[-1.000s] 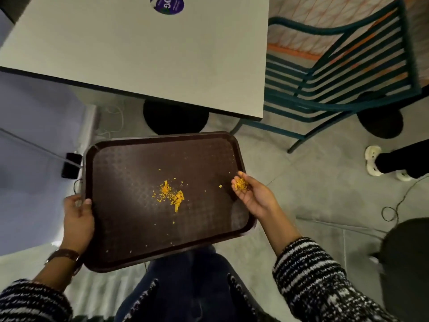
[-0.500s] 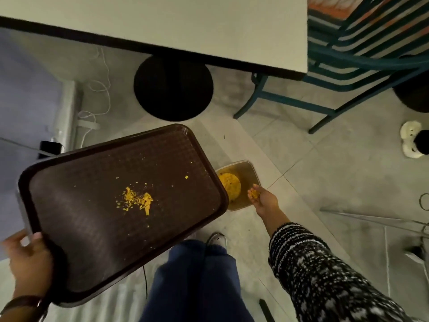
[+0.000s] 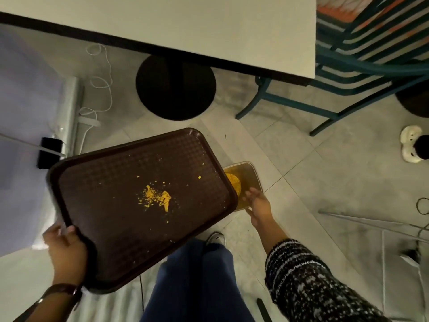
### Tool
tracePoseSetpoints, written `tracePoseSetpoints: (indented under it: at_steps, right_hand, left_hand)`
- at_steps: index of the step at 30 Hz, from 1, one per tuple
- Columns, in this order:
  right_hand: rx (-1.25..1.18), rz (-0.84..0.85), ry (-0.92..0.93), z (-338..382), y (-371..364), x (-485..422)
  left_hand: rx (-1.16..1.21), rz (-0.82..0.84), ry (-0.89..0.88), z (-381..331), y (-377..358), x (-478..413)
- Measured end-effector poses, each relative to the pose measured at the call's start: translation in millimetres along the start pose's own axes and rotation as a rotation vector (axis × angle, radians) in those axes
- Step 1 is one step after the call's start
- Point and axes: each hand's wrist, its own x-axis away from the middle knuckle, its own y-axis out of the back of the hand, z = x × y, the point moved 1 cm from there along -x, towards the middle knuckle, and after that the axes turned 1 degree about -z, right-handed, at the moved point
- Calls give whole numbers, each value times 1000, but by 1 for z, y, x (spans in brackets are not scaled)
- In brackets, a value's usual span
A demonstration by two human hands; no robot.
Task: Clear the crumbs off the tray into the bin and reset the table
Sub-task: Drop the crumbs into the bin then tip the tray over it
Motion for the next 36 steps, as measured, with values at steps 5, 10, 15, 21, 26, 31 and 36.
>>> tracePoseSetpoints:
  at_steps: [5,10,15,21,26,31,36]
  right_hand:
    - [108,70,-117,-18,6,95]
    - [216,264,-436,-55,1,148]
    - [227,390,-504,-86,7,153]
    - [236,367,-314,-107,42,94]
    - [298,342,-289,-101,80,65]
    - [371,319,-266,-106,107,29]
    - [403,240,-261,-101,127,-25]
  left_hand:
    - [6,94,-108,-54,-7,51]
    - [70,79,-44,-75,-34,93]
    - [188,27,66,-76,-74,138]
    - [219,-72,206,-57,-125,197]
    - [237,-164,282,-53,-156,252]
    - [373,-135,375,-55,-183,295]
    - [494,84,412,-63,-185,301]
